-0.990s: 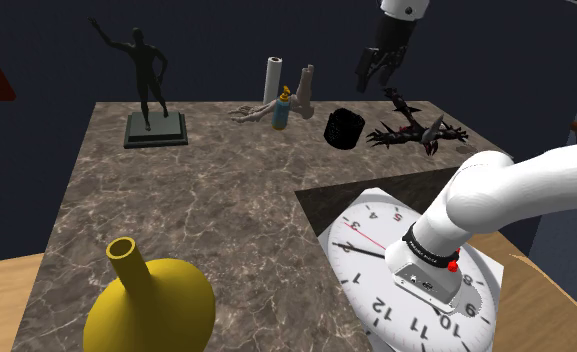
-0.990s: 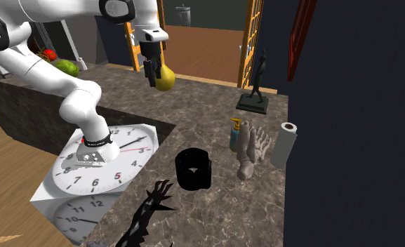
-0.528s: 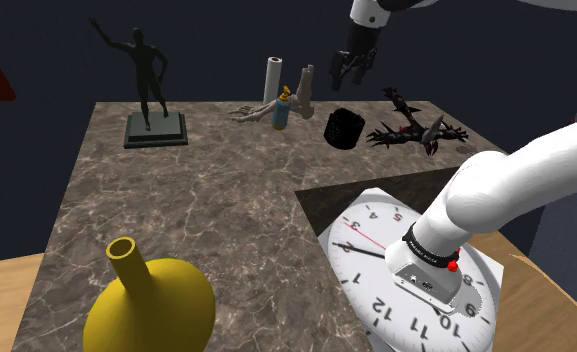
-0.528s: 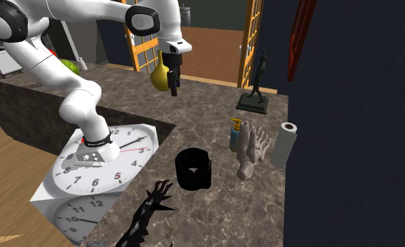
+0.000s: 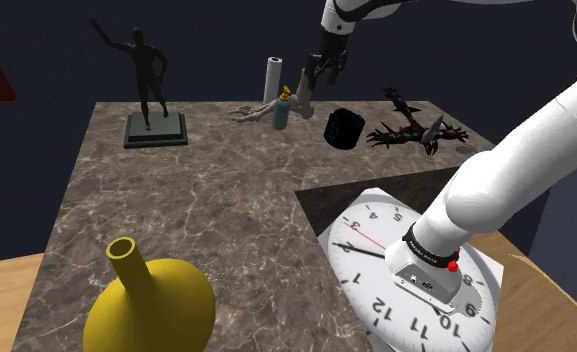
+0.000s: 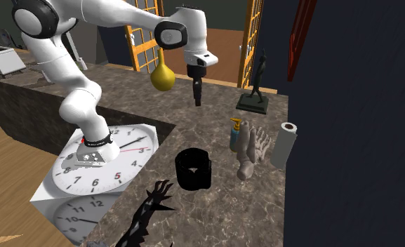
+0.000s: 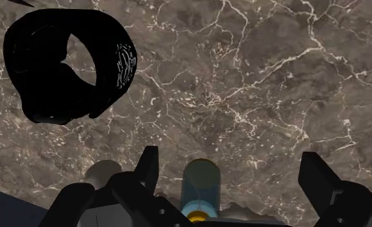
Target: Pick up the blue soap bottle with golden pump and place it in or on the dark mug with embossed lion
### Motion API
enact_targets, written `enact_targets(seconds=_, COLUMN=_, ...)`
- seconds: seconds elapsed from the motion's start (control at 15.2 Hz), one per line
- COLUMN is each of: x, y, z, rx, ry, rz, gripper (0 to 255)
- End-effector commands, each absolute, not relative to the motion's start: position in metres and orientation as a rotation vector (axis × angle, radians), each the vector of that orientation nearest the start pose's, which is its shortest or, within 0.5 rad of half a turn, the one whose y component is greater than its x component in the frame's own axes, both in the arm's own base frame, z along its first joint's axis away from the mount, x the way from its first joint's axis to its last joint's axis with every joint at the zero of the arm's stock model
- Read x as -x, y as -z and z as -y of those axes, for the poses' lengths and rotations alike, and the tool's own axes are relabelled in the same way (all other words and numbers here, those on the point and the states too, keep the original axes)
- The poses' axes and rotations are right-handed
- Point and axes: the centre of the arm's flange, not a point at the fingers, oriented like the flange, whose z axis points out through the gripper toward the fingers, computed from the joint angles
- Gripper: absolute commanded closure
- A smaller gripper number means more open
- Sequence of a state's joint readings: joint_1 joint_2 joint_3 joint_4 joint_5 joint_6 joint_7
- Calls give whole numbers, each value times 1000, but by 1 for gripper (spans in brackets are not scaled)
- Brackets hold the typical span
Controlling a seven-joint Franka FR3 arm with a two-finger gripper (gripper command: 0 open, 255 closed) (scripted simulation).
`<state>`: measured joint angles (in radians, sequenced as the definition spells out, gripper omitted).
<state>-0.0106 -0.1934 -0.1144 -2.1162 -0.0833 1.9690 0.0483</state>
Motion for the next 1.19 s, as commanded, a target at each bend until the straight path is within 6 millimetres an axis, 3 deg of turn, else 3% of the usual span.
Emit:
enact_targets(seconds=0.0, x=-522, y=-492, z=82, rx=3188, ry=76, rz=-219, gripper=0)
enact_targets(seconds=0.73, x=-651, y=-439, z=115, rx=3175, ry=103, rz=-184, gripper=0)
enact_targets(seconds=1.12, x=-660, y=-410, z=118, rx=3175, ry=105, rz=-182, gripper=0)
